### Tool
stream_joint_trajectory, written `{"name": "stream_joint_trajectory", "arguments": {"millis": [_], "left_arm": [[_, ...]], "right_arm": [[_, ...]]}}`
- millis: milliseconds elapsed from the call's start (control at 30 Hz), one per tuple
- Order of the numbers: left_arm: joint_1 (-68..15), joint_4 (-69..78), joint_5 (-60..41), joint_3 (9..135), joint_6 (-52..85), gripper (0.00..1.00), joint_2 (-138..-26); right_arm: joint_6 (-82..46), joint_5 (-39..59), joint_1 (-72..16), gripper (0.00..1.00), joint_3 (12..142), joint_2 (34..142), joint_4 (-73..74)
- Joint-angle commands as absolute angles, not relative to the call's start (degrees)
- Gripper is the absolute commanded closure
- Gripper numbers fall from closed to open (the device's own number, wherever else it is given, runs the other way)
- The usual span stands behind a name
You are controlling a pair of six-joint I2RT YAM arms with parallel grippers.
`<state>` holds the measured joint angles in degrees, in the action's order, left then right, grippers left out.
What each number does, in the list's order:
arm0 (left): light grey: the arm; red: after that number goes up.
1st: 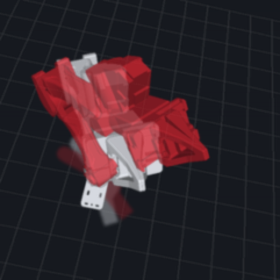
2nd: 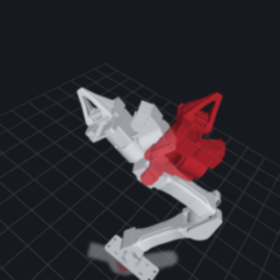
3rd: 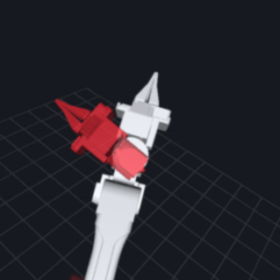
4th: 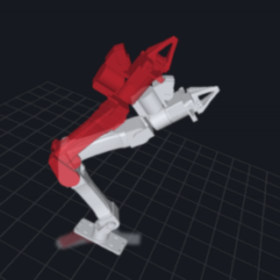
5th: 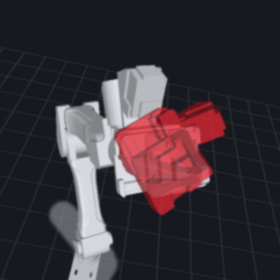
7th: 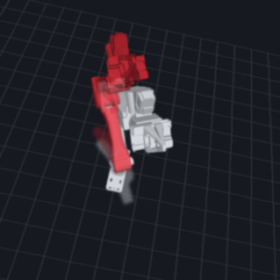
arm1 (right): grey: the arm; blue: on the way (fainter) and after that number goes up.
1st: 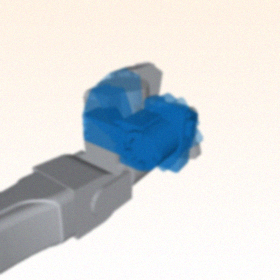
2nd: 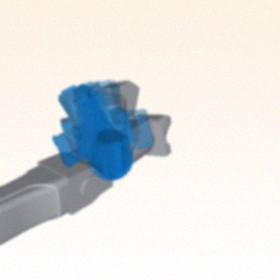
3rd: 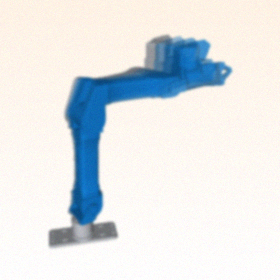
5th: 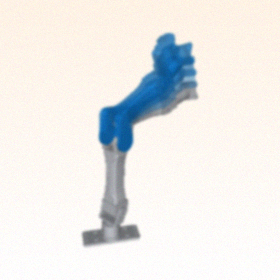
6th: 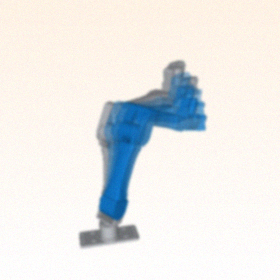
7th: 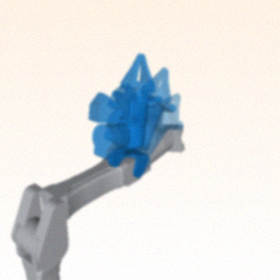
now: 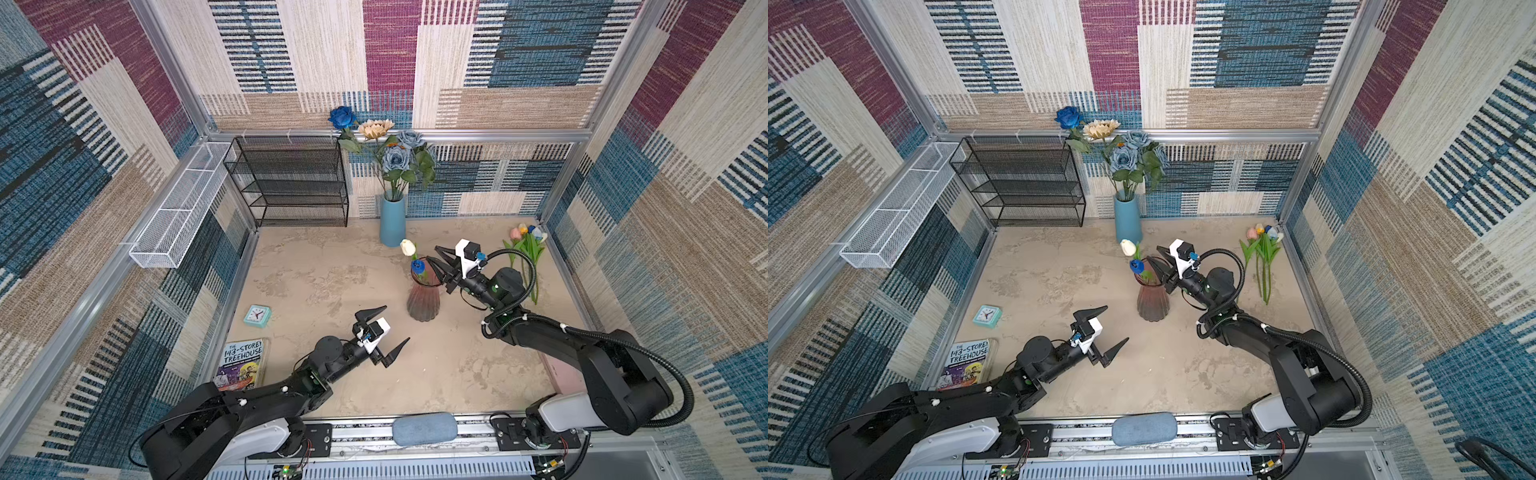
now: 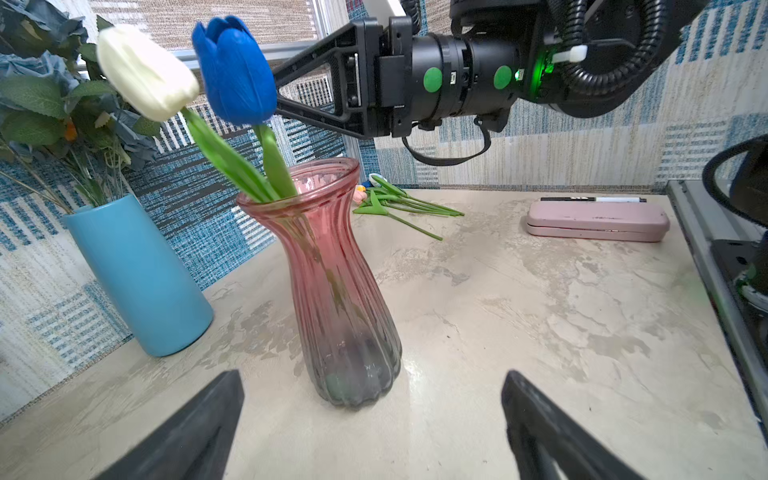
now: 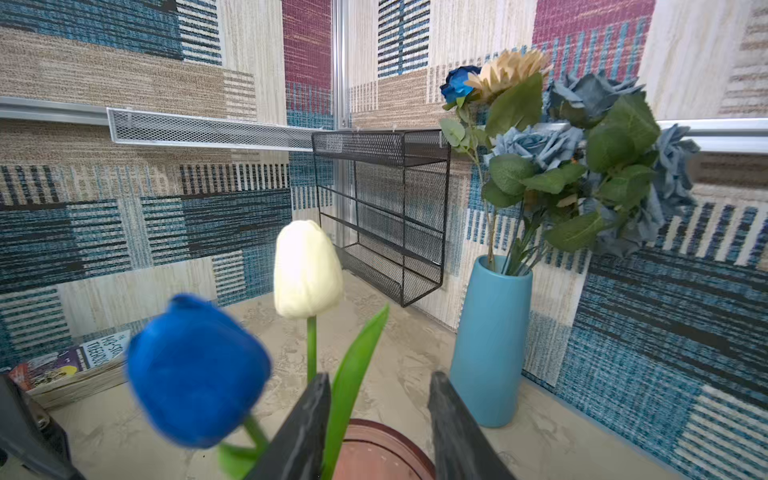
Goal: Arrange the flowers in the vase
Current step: 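Open the right gripper and withdraw it toward the tulips, then lower the right gripper and grasp the pink tulip's stem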
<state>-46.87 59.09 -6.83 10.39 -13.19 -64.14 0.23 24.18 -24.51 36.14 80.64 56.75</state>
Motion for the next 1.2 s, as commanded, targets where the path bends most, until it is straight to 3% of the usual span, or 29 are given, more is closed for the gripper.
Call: {"name": "stream_joint_trajectory", "arguments": {"millis": [0,133,267,467,800,1167], "left_arm": [[-46.8,59.5,-7.7,10.8,-12.6,0.00,-64.1],[-46.8,59.3,-7.8,11.0,-12.5,0.00,-64.3],[-46.8,59.3,-8.0,11.0,-12.3,0.00,-64.4],[-46.8,58.9,-7.8,11.1,-12.9,0.00,-64.3],[-46.8,58.5,-8.1,11.2,-12.7,0.00,-64.3],[-46.8,57.5,-8.3,11.6,-13.1,0.00,-64.3]], "right_arm": [[0.0,19.4,-24.6,0.56,35.1,77.2,57.2],[0.4,14.4,-24.6,0.53,34.3,70.4,57.2],[1.0,-1.3,-22.9,0.50,38.2,68.4,48.3],[-11.8,-1.8,-8.4,0.53,45.9,71.2,26.9],[-11.4,-6.3,3.7,0.60,67.3,95.4,-5.8],[-12.0,-2.2,9.0,0.59,76.4,112.8,-11.2]]}}
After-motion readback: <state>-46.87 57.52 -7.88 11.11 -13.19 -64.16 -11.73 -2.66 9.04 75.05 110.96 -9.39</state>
